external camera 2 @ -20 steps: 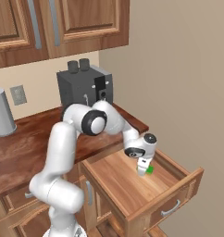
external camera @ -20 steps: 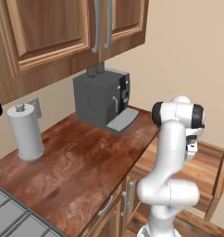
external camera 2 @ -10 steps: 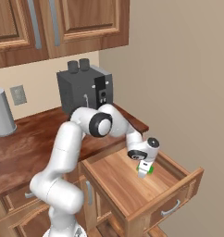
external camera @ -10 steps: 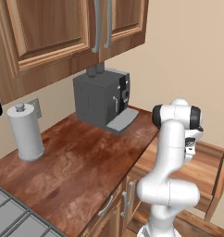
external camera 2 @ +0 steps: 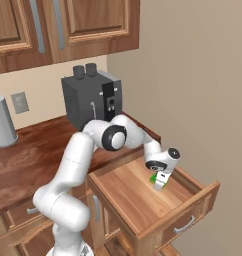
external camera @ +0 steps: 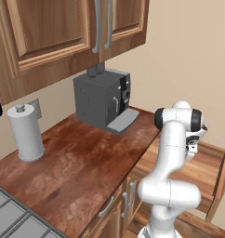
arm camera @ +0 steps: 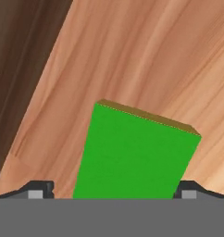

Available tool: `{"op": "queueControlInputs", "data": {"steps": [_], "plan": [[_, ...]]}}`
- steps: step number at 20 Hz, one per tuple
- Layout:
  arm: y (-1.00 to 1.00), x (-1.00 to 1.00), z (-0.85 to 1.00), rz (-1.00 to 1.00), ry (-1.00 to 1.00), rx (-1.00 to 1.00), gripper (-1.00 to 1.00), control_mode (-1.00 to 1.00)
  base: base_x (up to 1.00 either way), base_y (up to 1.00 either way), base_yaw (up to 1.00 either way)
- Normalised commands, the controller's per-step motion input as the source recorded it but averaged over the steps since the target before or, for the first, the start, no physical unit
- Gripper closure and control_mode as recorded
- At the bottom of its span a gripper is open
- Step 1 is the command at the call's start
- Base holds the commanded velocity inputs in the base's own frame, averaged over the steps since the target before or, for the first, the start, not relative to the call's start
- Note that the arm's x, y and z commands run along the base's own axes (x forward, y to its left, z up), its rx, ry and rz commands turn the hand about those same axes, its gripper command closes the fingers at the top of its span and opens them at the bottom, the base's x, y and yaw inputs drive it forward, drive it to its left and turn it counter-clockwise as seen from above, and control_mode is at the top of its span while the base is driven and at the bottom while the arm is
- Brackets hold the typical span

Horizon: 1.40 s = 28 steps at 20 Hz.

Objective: Restock the sink supplies by placing the sponge and soap dispenser on the counter and next to the sink. Make sure the soap dispenser is upright.

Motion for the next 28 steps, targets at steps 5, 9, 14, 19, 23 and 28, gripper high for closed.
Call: {"op": "queueControlInputs", "data": {"steps": [5,9,14,19,23,28], "plan": [[-0.09,0.32,-0.21,0.00,0.04,0.00,-1.00,-1.00,0.00,0.00,0.00],[-0.01,0.25,-0.38,0.00,0.05,0.00,-1.00,-1.00,0.00,0.00,0.00],[0.00,0.09,-0.43,-0.04,0.07,0.00,-1.00,-1.00,0.00,0.00,0.00],[0.00,-0.28,-0.45,-0.13,0.00,0.00,-1.00,-1.00,0.00,0.00,0.00],[0.00,-0.63,-0.55,-0.13,0.00,0.00,-1.00,-1.00,0.00,0.00,0.00],[0.00,-0.76,-0.53,-0.10,0.00,0.00,-1.00,-1.00,0.00,0.00,0.00]]}}
